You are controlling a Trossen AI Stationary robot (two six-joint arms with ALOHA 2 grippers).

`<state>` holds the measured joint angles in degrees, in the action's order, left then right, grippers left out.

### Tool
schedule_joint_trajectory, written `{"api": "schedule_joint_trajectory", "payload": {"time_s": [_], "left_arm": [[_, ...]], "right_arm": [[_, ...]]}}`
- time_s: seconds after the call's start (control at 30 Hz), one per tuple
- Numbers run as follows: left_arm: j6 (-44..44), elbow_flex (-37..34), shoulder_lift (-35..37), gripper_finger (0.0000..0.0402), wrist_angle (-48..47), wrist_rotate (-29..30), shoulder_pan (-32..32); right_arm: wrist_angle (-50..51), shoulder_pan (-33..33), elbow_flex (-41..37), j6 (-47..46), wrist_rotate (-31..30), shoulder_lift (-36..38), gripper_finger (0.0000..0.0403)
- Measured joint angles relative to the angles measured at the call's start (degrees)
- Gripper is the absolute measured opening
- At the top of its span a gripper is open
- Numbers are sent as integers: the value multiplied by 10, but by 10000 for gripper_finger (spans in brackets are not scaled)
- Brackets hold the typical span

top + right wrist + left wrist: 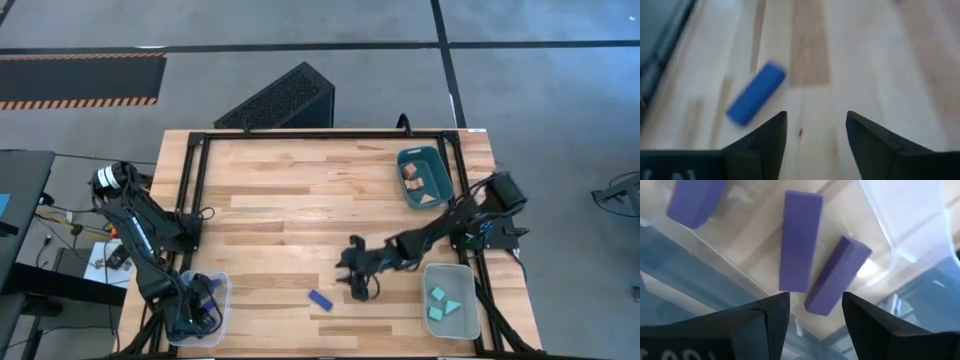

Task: Sort & place blocks by color
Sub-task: Put the blue block into the transparent bin

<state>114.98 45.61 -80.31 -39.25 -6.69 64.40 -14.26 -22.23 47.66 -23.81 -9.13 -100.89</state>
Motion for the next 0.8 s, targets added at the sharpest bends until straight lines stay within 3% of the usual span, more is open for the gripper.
{"api": "schedule_joint_trajectory", "payload": {"time_s": [0.3, 0.8], "left_arm": [[11, 0, 16, 167, 22, 12, -33], [-54, 5, 16, 166, 96, 41, -97]], "right_arm": [[-1, -48, 87, 156, 2, -93, 261], [-3, -48, 115, 245, 66, -119, 260]]}}
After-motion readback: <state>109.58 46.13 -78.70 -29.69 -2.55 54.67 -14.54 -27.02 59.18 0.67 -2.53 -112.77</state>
